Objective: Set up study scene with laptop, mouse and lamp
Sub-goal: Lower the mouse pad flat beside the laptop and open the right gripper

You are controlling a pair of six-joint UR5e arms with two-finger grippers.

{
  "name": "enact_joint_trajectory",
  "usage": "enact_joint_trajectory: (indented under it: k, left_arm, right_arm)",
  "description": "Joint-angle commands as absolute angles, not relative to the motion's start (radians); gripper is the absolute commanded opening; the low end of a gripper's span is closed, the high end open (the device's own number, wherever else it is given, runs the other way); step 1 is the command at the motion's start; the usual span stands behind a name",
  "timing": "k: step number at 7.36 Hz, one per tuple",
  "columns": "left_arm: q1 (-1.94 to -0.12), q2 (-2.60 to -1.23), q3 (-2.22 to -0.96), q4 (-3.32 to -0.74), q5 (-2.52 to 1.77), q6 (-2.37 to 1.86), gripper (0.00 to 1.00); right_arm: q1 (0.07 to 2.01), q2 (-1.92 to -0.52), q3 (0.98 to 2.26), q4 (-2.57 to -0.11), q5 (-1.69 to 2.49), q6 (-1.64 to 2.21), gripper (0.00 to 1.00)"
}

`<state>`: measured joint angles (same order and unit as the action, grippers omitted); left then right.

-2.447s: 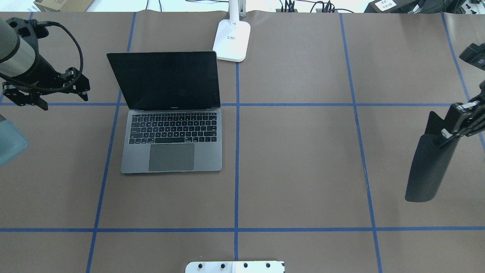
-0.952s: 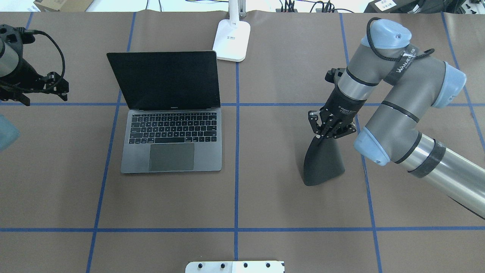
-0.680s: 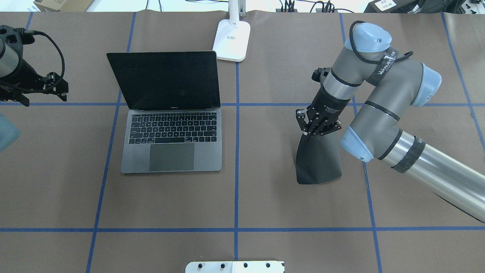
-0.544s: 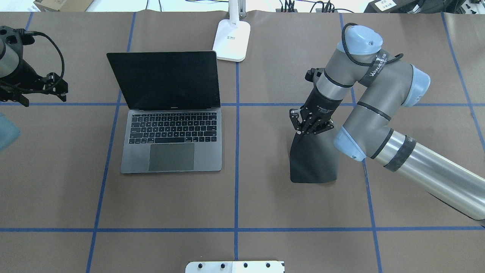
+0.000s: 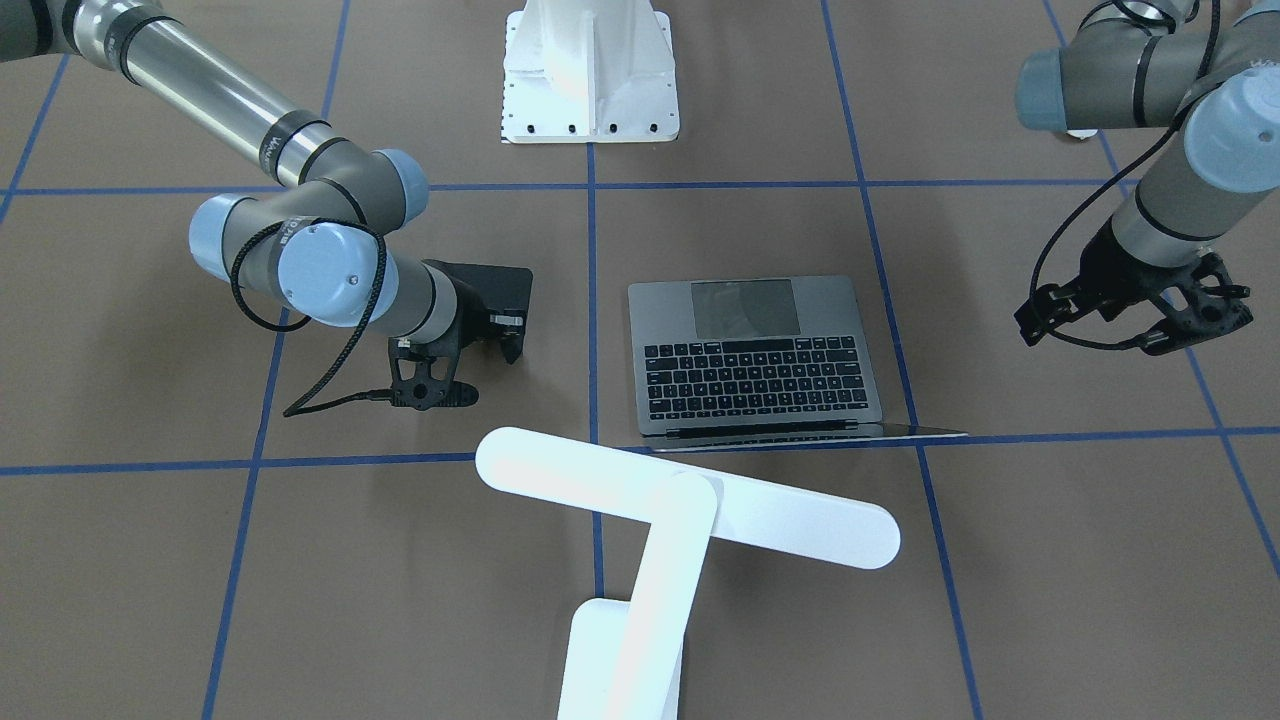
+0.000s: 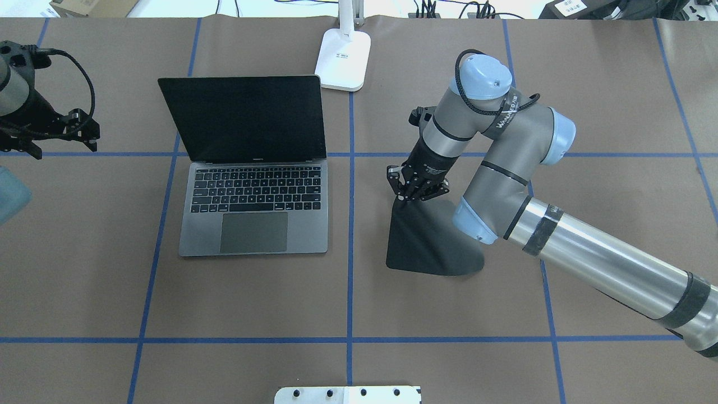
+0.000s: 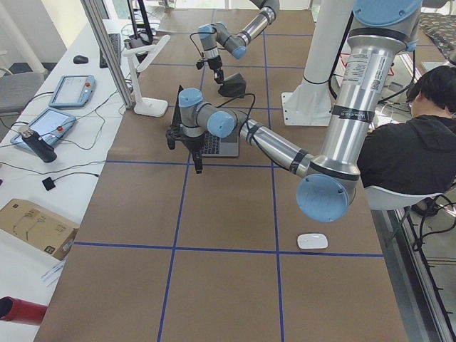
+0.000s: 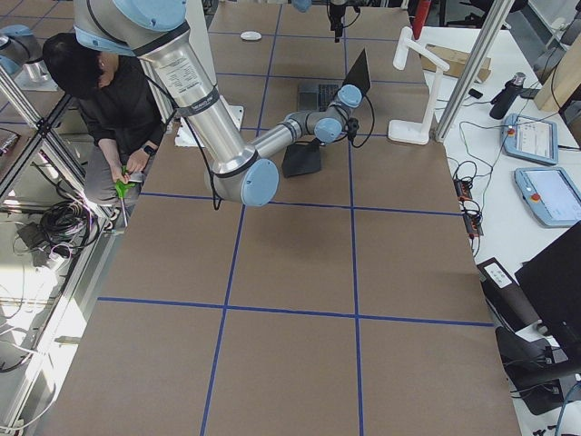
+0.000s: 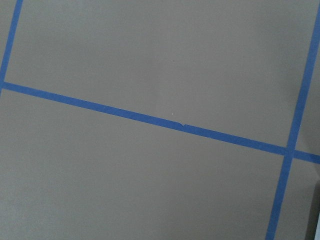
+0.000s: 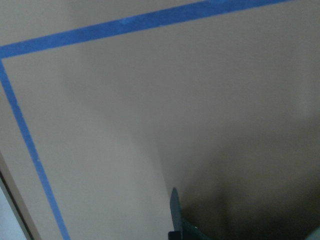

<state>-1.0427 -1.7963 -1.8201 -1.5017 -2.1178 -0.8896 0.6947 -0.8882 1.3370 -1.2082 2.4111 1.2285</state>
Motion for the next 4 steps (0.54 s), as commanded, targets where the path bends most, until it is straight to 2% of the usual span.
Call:
enact_joint_trajectory:
  k: [1, 4]
  left_arm:
    - [-1.042, -1.798, -1.813, -1.502, -2.117, -0.89, 0.99]
    - [-1.042, -1.798, -1.801, -1.505, -2.118, -0.891, 0.99]
  right_arm:
    - [0.675, -0.853, 1.29, -1.143, 2.372, 1.232, 0.0]
    - [0.673, -0.859, 1.278, -1.088, 2.332, 1.216, 0.0]
